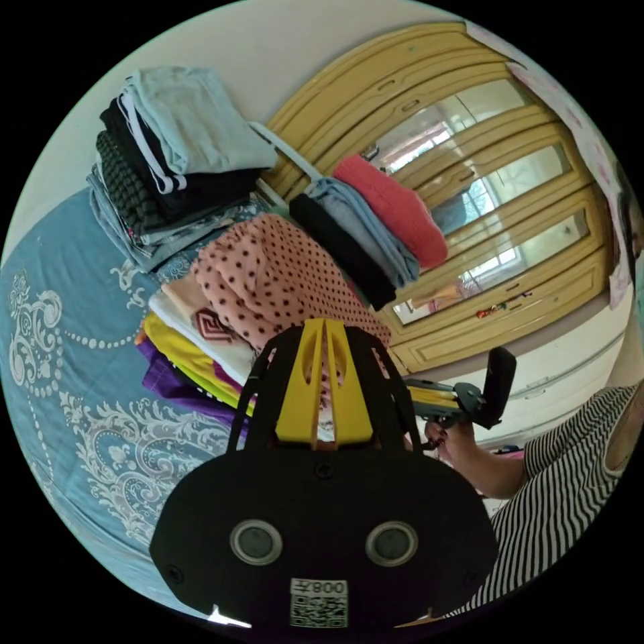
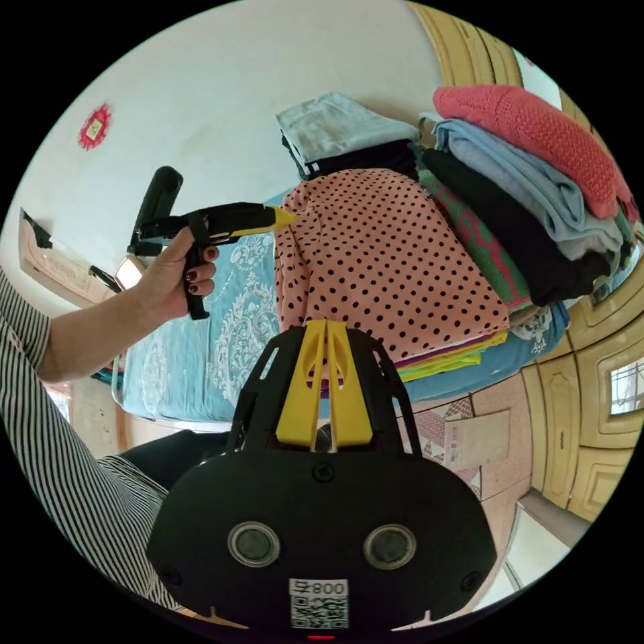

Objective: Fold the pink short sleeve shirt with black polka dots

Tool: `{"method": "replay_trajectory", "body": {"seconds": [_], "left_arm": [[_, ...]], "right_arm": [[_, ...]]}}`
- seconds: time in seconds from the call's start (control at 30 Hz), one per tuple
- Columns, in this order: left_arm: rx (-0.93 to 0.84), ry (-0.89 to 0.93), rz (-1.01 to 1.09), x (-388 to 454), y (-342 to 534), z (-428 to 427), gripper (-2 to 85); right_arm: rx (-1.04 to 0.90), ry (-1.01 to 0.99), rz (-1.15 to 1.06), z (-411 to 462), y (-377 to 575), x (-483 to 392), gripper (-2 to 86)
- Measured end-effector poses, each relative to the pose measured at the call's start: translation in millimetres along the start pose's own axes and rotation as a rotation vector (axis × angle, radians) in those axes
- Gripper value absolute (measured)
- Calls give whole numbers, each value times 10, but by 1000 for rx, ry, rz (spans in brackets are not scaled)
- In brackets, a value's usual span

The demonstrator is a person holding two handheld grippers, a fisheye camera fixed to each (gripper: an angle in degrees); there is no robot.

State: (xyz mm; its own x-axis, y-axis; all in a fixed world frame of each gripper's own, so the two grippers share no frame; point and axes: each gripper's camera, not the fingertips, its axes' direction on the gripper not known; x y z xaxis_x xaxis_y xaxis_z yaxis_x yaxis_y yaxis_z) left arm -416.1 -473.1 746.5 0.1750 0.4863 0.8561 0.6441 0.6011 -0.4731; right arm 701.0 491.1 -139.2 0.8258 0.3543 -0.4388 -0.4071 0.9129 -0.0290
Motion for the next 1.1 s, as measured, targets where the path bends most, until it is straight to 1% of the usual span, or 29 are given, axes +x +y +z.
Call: {"method": "replay_trajectory", "body": {"seconds": [0.1,0.23,0.4,0.47,0.5,0.57,0.6,0.67,0.7,0.77,0.8,0.87,0.9,0.93,0.97,1.0,1.03,1.07,1.1], "left_arm": [[-83,-73,5,10,179,40,1],[-77,-66,1,132,417,-230,1],[-36,-33,52,481,833,-781,2],[-14,-41,107,690,1026,-1043,2],[-3,-56,159,851,1155,-1226,2],[25,-81,245,1114,1351,-1527,2],[53,-96,320,1307,1485,-1747,2],[107,-128,439,1611,1696,-2101,3],[159,-156,529,1832,1863,-2359,3],[255,-197,658,2155,2149,-2753,5],[321,-214,741,2361,2361,-3016,6],[409,-208,841,2638,2691,-3405,9],[465,-167,905,2802,2912,-3656,13],[501,-103,984,2968,3133,-3888,18],[514,-64,1012,3045,3232,-3993,22],[533,30,1064,3200,3420,-4181,30],[560,128,1125,3367,3614,-4339,40],[575,178,1148,3454,3707,-4407,46],[587,284,1200,3646,3888,-4513,58]], "right_arm": [[-65,99,-40,-347,-254,-419,0],[-39,190,-87,-1090,-613,-997,0],[-22,145,-11,-2150,-1020,-1494,1],[-34,105,55,-2768,-1240,-1751,0],[-29,101,68,-2941,-1290,-1826,0],[32,121,125,-3723,-1440,-2194,0],[51,130,135,-3934,-1467,-2305,0],[124,167,171,-4804,-1544,-2806,1],[146,178,177,-5035,-1553,-2952,1],[237,236,208,-5992,-1543,-3615,0],[260,252,217,-6238,-1529,-3802,0],[365,334,259,-7241,-1432,-4626,0],[393,356,264,-7483,-1400,-4842,0],[461,418,275,-7993,-1320,-5316,0],[528,492,288,-8489,-1230,-5801,0],[558,530,296,-8729,-1186,-6041,0],[611,601,311,-9195,-1099,-6510,0],[654,659,319,-9640,-1018,-6960,0],[669,685,321,-9855,-981,-7177,0]]}}
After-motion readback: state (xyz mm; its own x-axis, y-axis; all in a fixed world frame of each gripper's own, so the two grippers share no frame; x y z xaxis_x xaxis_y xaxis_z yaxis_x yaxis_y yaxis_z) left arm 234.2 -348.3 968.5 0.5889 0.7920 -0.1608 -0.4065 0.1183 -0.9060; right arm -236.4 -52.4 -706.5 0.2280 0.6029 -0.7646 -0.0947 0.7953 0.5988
